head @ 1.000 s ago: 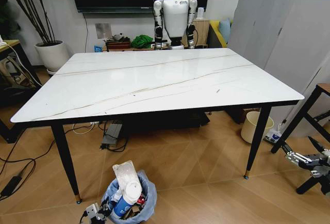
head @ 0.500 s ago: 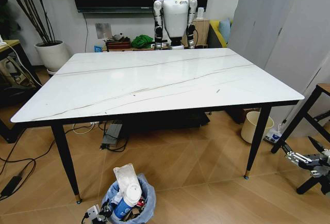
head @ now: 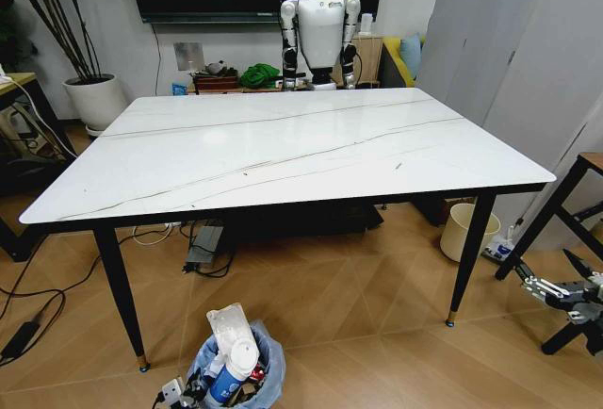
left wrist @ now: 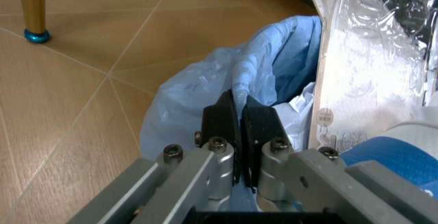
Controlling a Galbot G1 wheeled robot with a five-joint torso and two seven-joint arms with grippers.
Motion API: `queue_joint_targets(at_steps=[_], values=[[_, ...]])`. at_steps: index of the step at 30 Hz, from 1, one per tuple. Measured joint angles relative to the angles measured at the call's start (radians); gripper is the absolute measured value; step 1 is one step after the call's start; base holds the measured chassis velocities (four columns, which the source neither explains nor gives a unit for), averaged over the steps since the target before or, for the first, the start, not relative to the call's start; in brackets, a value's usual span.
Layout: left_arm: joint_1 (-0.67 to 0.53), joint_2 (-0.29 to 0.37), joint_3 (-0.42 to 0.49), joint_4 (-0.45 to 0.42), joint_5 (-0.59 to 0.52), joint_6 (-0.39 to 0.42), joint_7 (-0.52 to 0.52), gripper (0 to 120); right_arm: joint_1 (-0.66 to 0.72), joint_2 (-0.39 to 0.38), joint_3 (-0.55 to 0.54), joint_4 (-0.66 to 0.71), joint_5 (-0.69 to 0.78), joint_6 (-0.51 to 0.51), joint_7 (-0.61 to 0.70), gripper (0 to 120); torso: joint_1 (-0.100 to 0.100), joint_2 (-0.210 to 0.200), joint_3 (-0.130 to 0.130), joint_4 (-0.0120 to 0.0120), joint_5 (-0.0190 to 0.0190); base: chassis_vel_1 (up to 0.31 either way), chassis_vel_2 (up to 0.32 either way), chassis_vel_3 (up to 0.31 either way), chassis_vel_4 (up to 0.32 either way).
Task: Pick up the trash bin and place the trash from the table into it.
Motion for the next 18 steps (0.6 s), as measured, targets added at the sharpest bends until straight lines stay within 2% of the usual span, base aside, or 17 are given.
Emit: queue_joint_targets(at_steps=[18], values=[[-0.035,-0.020,-0.014,0.066,0.021,-0.004,0.002,0,0.000,0.000,0.000,0.000,0.000,0.000,0.000,100,0.000,0.000,0.000,0.0000,0.0001,0.000,0.000,0.000,0.000]])
